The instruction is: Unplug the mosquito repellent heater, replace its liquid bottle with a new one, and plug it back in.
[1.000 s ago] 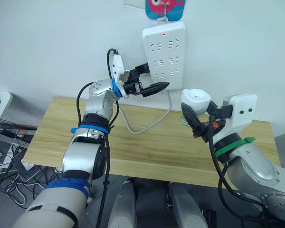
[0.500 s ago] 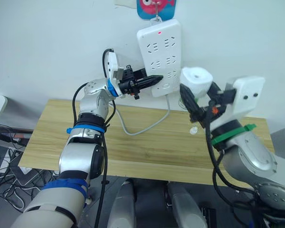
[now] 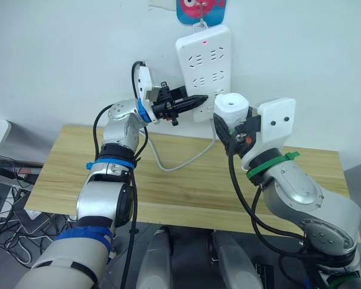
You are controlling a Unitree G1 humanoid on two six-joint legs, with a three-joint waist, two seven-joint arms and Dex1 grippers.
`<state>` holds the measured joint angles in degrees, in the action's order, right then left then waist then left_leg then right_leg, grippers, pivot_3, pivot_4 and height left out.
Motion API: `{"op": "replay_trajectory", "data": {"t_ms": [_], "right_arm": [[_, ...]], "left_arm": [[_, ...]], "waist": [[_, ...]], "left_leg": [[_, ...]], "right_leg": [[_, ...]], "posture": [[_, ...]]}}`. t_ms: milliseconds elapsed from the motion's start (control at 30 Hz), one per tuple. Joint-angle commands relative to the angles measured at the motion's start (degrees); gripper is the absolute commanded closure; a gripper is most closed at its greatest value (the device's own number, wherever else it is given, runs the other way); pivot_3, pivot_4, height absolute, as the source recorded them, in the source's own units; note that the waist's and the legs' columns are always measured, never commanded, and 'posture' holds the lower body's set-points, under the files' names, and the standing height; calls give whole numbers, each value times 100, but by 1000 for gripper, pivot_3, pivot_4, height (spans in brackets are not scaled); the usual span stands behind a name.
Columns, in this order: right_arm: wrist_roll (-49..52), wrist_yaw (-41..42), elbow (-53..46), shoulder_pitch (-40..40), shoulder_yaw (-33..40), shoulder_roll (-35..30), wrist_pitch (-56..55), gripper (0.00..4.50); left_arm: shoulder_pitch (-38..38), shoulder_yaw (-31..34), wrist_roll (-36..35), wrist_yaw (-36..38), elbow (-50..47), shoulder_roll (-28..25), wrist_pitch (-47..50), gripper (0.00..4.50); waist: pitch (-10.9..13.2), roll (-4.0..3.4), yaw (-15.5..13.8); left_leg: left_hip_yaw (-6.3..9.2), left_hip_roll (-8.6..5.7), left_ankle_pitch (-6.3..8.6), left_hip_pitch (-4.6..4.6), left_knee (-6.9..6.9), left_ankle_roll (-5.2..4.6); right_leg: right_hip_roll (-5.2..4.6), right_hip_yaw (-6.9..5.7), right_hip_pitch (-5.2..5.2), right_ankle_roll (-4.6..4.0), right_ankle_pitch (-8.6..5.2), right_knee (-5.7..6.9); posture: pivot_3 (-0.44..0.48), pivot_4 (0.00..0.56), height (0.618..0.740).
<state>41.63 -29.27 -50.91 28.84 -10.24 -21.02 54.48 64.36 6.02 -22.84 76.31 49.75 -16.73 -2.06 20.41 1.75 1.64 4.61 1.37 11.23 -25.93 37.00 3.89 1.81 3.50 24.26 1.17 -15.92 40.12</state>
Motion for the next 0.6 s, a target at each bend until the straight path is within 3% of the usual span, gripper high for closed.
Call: {"op": "replay_trajectory", "data": {"t_ms": [33,600], "right_arm": [[-259,158,-250,-36,122,143,-8,1457],[-1302,878,-228,-34,-178,551,142,1457]], "left_arm": [[-22,57,11,-73,-173,-24,40,3185],[-49,42,39,-95,-197,-9,29,3185]], "waist": [[0,0,0],[0,0,5]], "left_leg": [[0,0,0,0,0,0],[0,0,-2,4,1,-2]], "right_leg": [[0,0,0,0,0,0],[1,1,0,0,0,10]], "posture": [[50,317,740],[58,329,740]]}}
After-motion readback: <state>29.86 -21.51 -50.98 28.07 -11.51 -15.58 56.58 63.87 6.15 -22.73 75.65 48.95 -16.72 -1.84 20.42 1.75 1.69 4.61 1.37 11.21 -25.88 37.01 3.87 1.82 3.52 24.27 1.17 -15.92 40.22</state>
